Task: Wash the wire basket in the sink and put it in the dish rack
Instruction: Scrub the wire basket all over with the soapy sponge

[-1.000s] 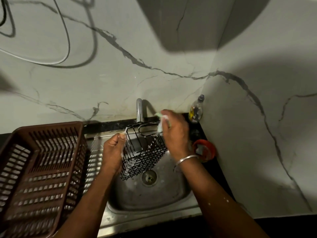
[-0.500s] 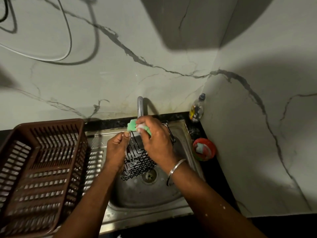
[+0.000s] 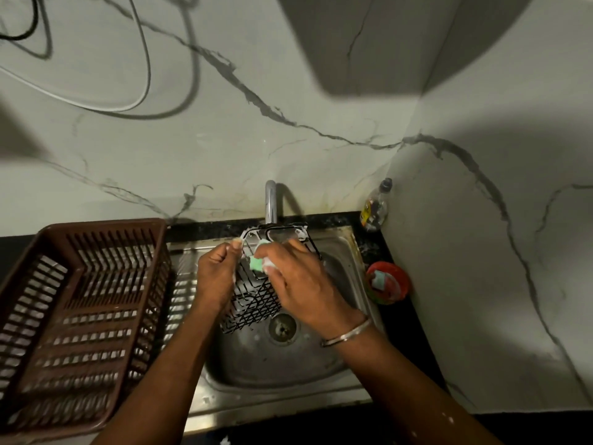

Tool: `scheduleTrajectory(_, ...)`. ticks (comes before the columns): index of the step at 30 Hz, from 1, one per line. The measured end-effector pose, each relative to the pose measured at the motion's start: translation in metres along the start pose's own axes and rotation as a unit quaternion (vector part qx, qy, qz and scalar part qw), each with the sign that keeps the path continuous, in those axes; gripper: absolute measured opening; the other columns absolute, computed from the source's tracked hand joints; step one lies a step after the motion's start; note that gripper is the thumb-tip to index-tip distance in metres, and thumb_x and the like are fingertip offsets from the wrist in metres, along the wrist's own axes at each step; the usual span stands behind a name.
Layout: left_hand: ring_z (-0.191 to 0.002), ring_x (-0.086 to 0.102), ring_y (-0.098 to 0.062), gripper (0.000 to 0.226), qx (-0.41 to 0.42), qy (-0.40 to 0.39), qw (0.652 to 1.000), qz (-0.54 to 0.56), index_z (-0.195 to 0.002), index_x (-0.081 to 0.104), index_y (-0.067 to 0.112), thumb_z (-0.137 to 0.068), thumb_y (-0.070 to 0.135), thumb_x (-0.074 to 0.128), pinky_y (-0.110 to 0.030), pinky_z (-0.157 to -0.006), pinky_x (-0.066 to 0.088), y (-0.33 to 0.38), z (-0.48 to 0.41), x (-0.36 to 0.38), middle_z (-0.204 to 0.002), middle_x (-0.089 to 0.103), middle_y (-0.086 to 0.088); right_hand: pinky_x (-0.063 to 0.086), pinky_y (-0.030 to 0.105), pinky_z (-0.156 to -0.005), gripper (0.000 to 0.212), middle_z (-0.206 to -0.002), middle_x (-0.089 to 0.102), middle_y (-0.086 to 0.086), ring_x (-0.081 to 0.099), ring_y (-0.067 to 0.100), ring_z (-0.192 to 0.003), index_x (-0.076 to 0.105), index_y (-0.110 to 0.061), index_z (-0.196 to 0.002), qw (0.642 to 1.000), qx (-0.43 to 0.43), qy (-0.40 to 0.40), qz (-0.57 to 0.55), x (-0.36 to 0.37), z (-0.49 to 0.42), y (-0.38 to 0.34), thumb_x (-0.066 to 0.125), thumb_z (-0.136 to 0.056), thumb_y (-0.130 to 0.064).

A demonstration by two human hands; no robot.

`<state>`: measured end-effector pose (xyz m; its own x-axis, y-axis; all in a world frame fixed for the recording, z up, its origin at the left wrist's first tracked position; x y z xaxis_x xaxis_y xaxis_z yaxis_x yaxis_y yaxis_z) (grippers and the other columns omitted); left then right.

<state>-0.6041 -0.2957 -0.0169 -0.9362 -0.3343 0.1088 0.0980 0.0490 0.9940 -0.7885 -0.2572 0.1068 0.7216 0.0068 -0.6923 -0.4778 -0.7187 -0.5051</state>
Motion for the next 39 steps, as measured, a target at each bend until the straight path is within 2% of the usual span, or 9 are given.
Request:
scheduleTrajectory(9, -0.075, 0.060, -0.016, 0.037, -0.033, 0.029, 0.997, 0.062, -0.080, 0.074, 0.016, -0.094, 0.050, 0.070, -0.033, -0.074, 0.052, 0.015, 0.005, 0.006, -0.078, 0.067, -0.006, 0.050, 0.021, -0.085, 0.015, -0.108, 0.068, 0.008, 0.062, 0.018, -0.099, 0.069, -0.003, -0.111, 0.995, 0.001, 0.098, -0.029, -0.007, 0.010, 0.003, 0.063, -0.098, 0.003)
scheduleTrajectory(13, -0.089, 0.062, -0.026, 0.040, -0.050, 0.022, 0.995, 0.079, -0.088, 0.077, 0.016, -0.091, 0.056, 0.072, -0.043, -0.086, 0.053, 0.011, 0.008, 0.008, -0.093, 0.069, -0.017, 0.058, 0.026, -0.074, 0.020, -0.109, 0.069, 0.001, 0.065, 0.013, -0.095, 0.066, -0.016, -0.116, 0.962, 0.161, 0.215, -0.049, -0.023, -0.001, 0.033, 0.066, -0.098, -0.007)
scheduleTrajectory(18, -0.088, 0.064, -0.026, 0.066, -0.033, 0.027, 0.995, 0.087, -0.103, 0.069, -0.008, -0.094, 0.058, 0.073, -0.038, -0.082, 0.055, 0.015, 0.009, 0.004, -0.095, 0.070, -0.021, 0.050, 0.017, -0.087, 0.018, -0.110, 0.070, 0.004, 0.065, 0.013, -0.101, 0.068, -0.009, -0.113, 0.989, 0.034, 0.137, -0.040, -0.015, 0.011, 0.006, 0.065, -0.097, 0.001)
scheduleTrajectory(22, -0.069, 0.072, -0.004, 0.030, -0.052, 0.026, 0.997, 0.047, -0.087, 0.070, 0.012, -0.109, 0.027, 0.056, -0.021, -0.065, 0.058, 0.015, 0.016, 0.013, -0.072, 0.076, 0.005, 0.044, 0.006, -0.080, 0.017, -0.109, 0.068, 0.002, 0.064, 0.013, -0.097, 0.064, -0.014, -0.115, 0.973, 0.142, 0.181, -0.023, -0.020, -0.007, 0.024, 0.063, -0.099, -0.006)
scheduleTrajectory(26, -0.090, 0.075, -0.027, 0.035, -0.050, 0.031, 0.993, 0.103, -0.091, 0.081, 0.016, -0.099, 0.046, 0.065, -0.044, -0.089, 0.060, 0.014, 0.015, 0.007, -0.094, 0.081, -0.009, 0.050, 0.016, -0.083, 0.017, -0.109, 0.069, 0.003, 0.063, 0.013, -0.100, 0.066, -0.011, -0.111, 0.987, 0.067, 0.143, -0.031, -0.012, 0.001, 0.007, 0.064, -0.098, -0.001)
scheduleTrajectory(29, -0.097, 0.069, -0.036, 0.037, -0.064, 0.027, 0.992, 0.103, -0.092, 0.080, 0.019, -0.093, 0.056, 0.074, -0.055, -0.093, 0.054, 0.012, 0.016, 0.002, -0.098, 0.077, -0.013, 0.044, 0.003, -0.074, 0.016, -0.109, 0.067, 0.004, 0.064, 0.013, -0.095, 0.064, -0.015, -0.116, 0.976, 0.137, 0.169, -0.005, -0.024, -0.001, 0.025, 0.061, -0.101, -0.008)
scheduleTrajectory(33, -0.082, 0.074, -0.010, 0.031, -0.076, 0.046, 0.990, 0.110, -0.088, 0.074, 0.016, -0.102, 0.040, 0.061, -0.029, -0.079, 0.062, 0.012, 0.019, 0.006, -0.085, 0.078, 0.004, 0.043, 0.001, -0.073, 0.017, -0.111, 0.067, 0.004, 0.063, 0.011, -0.098, 0.063, -0.015, -0.116, 0.978, 0.137, 0.155, -0.002, -0.021, -0.003, 0.019, 0.062, -0.101, -0.008)
scheduleTrajectory(36, -0.086, 0.073, -0.017, 0.034, -0.072, 0.045, 0.993, 0.085, -0.090, 0.078, 0.017, -0.095, 0.047, 0.063, -0.035, -0.083, 0.060, 0.014, 0.019, 0.000, -0.089, 0.078, -0.002, 0.047, 0.006, -0.078, 0.017, -0.110, 0.069, 0.004, 0.064, 0.009, -0.096, 0.066, -0.011, -0.114, 0.991, 0.058, 0.107, -0.052, -0.019, 0.006, 0.002, 0.066, -0.098, -0.004)
scheduleTrajectory(39, -0.073, 0.067, -0.001, 0.031, -0.078, 0.051, 0.993, 0.072, -0.072, 0.079, 0.032, -0.094, 0.045, 0.062, -0.029, -0.076, 0.054, 0.008, 0.021, -0.002, -0.072, 0.071, 0.012, 0.049, 0.009, -0.067, 0.017, -0.105, 0.068, 0.003, 0.065, 0.013, -0.089, 0.064, -0.016, -0.116, 0.970, 0.154, 0.186, -0.044, -0.039, -0.001, 0.029, 0.065, -0.099, -0.010)
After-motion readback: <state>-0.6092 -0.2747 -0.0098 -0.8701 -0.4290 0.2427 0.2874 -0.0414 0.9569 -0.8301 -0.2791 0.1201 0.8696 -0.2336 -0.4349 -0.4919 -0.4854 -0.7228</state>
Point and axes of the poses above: each hand's wrist, its own z-axis away from the middle knuckle, its own x-axis out of the palm, y = z × x, the point moved 6 cm from there along -z, towards the middle knuckle
